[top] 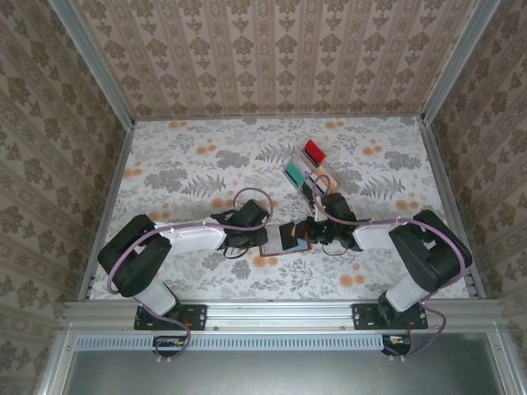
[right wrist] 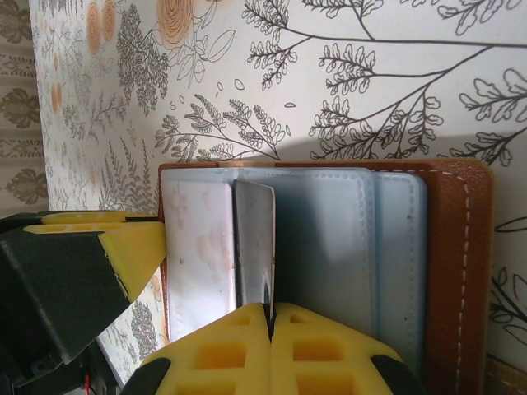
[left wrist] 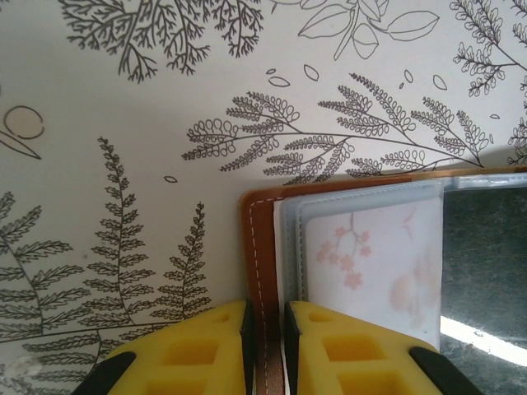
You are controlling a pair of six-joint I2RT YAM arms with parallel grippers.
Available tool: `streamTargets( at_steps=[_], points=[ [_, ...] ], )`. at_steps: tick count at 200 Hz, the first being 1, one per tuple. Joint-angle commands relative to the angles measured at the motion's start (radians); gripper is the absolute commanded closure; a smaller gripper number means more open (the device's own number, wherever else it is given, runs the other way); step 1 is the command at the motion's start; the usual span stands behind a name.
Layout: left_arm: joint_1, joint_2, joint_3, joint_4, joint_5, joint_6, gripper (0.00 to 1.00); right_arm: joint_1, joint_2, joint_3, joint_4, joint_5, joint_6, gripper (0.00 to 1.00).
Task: Put the credit cards into the card holder
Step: Insert the credit card into the card slot.
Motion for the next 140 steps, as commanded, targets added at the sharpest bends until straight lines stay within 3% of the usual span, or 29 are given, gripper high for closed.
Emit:
streamTargets(
  at_steps=[1, 19, 59, 78, 140],
  points=[
    [-0.022, 0.047, 0.017, 0.032, 0.043, 0.007, 0.8, 0.04, 0.027, 0.005, -0.025, -0.052, 0.011, 1.0],
    [-0.024, 0.05, 0.017, 0.032, 0.044, 0.005, 0.8, 0.044, 0.005, -0.006, 0.054, -0.105, 0.082, 1.0],
    [-0.026, 0.05, 0.02, 0.03, 0.044, 0.004, 0.8, 0.052, -0.028, 0.085, -0.207, -0.021, 0.023, 1.0],
    [-0.028, 0.052, 0.022, 0.033, 0.044, 0.002, 0.8, 0.048, -0.015, 0.062, -0.126, -0.054, 0.024, 1.0],
    [-0.031, 0.04, 0.022, 0.015, 0.034, 0.0, 0.8, 0.037, -0.122, 0.086, -0.219, -0.012, -0.018, 1.0]
  ],
)
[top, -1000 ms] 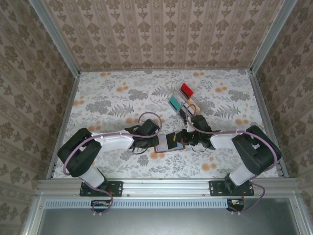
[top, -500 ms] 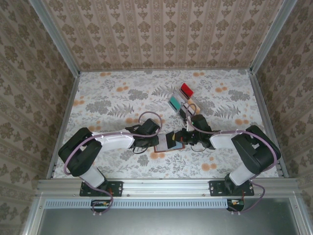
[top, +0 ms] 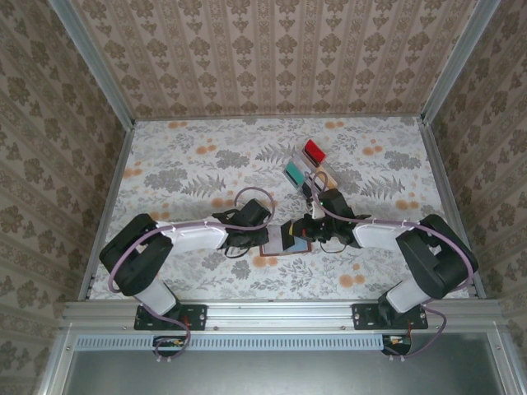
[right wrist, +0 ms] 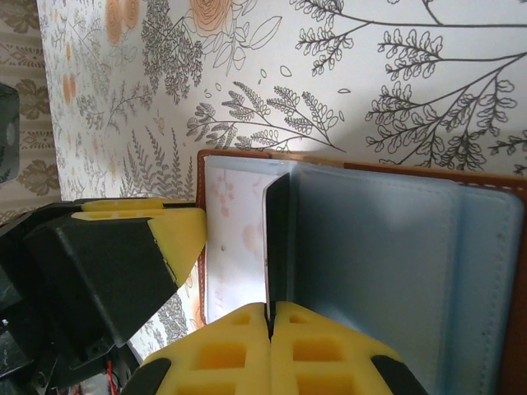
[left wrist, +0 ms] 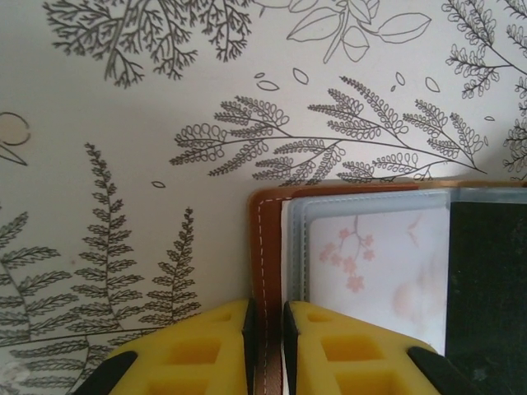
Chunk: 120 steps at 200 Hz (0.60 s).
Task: Put the credit cards into the card holder
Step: Insert the credit card into the card slot.
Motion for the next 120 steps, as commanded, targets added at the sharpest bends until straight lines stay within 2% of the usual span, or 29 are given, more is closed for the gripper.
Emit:
streamTargets(
  at_steps=[1, 59, 81, 120],
  points=[
    [-0.022, 0.029, 0.004, 0.023, 0.04, -0.001, 0.8, 0.014, -0.057, 0.023, -0.066, -0.011, -0.029, 1.0],
    [-0.023, 0.028, 0.01, 0.017, 0.036, 0.0, 0.8, 0.014, -0.081, 0.034, -0.106, 0.015, -0.048, 1.0],
    [-0.022, 0.034, 0.015, 0.019, 0.038, 0.003, 0.8, 0.009, -0.089, 0.031, -0.176, 0.09, -0.075, 1.0],
    [-0.023, 0.037, 0.013, 0.02, 0.038, 0.002, 0.8, 0.0, -0.057, -0.004, -0.133, 0.059, -0.063, 1.0]
  ],
)
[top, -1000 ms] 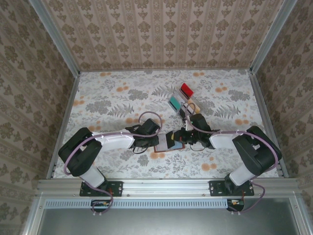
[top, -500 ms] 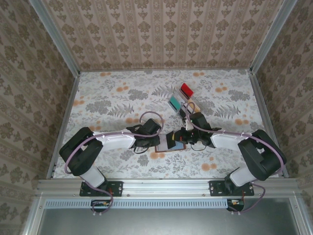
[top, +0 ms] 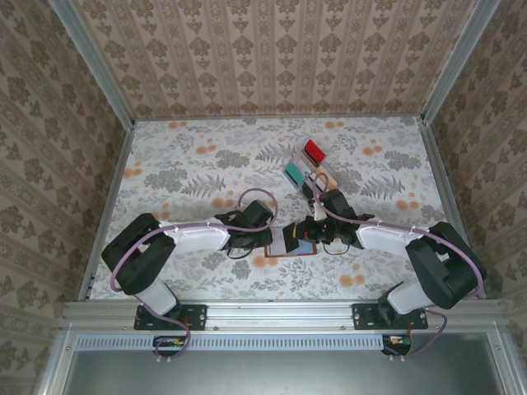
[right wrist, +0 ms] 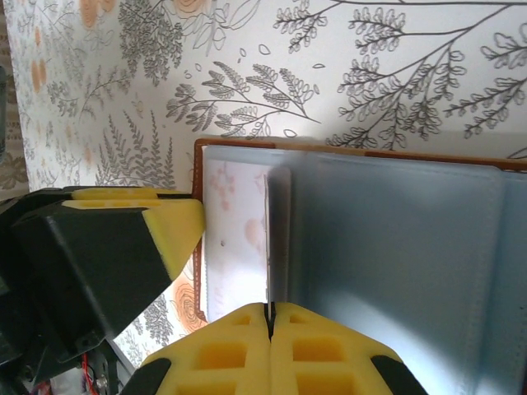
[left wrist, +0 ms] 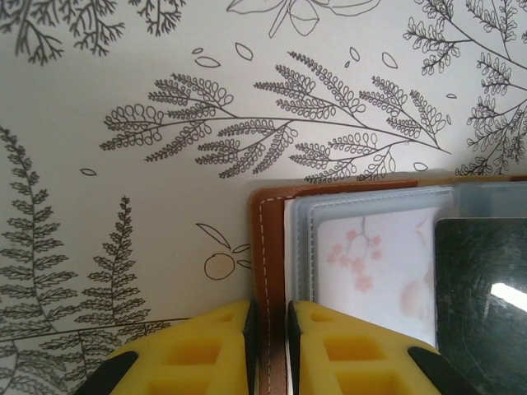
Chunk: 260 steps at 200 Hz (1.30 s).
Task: Put the credit cards into the card holder
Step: Insert the credit card into the card slot.
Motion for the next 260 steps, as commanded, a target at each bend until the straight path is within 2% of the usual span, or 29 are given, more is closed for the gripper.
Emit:
streamTargets(
  at_steps=[1, 86, 107, 147, 178, 260],
  points=[
    [-0.006, 0.024, 0.012, -0.018, 0.01, 0.002, 0.8, -0.006, 0.006, -0.016, 0.001, 0.008, -0.015, 1.0],
    [-0.005, 0.02, 0.011, -0.023, 0.01, 0.001, 0.8, -0.006, 0.063, -0.031, -0.043, 0.083, -0.05, 1.0],
    [-0.005, 0.017, 0.011, -0.027, 0.009, 0.002, 0.8, -0.02, 0.026, -0.022, -0.119, 0.125, -0.098, 1.0],
    [-0.006, 0.022, 0.01, -0.02, 0.01, 0.001, 0.8, -0.041, 0.046, -0.035, -0.058, 0.041, -0.083, 1.0],
    [-0.007, 0.027, 0.018, -0.021, 0.012, 0.0, 0.8, -0.04, 0.07, -0.064, 0.012, 0.025, -0.038, 1.0],
    [-0.007, 0.037, 0.023, -0.015, 0.017, -0.002, 0.8, -0.014, 0.139, -0.03, 0.028, 0.016, -0.027, 1.0]
  ],
)
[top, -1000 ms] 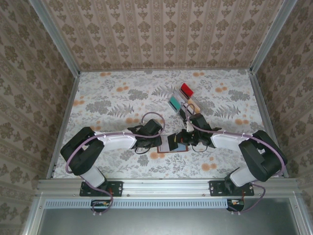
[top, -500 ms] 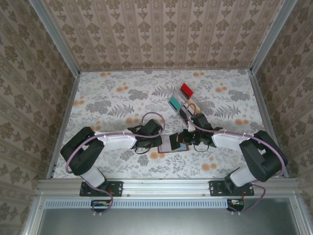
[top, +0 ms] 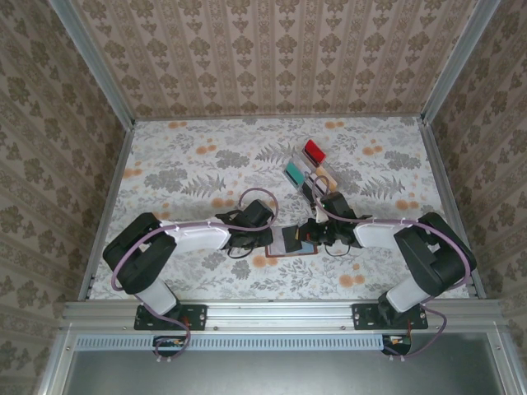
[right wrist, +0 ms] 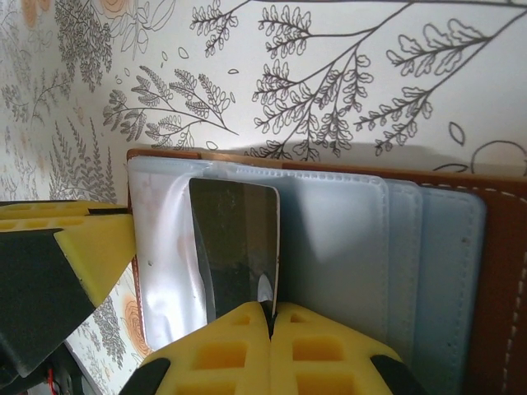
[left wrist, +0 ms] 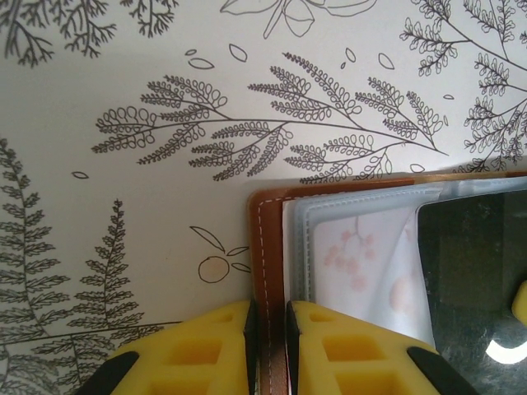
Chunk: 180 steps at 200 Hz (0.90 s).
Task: Put the credit cards into the card holder
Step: Insert the credit card into the card slot.
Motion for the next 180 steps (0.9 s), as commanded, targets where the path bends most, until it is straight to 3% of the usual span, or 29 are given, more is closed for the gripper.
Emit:
streamTargets(
  at_steps=[1, 64, 180],
  points=[
    [-0.007, 0.03, 0.013, -0.011, 0.01, -0.002, 0.8, 0.021, 0.042, -0.001, -0.048, 0.019, 0.016, 1.0],
    [-0.006, 0.027, 0.006, -0.018, 0.004, -0.01, 0.81, 0.021, -0.099, -0.037, -0.148, 0.134, 0.051, 1.0],
    [-0.007, 0.038, 0.019, -0.009, 0.014, -0.009, 0.81, 0.048, 0.025, -0.02, -0.086, 0.073, 0.099, 1.0]
  ],
)
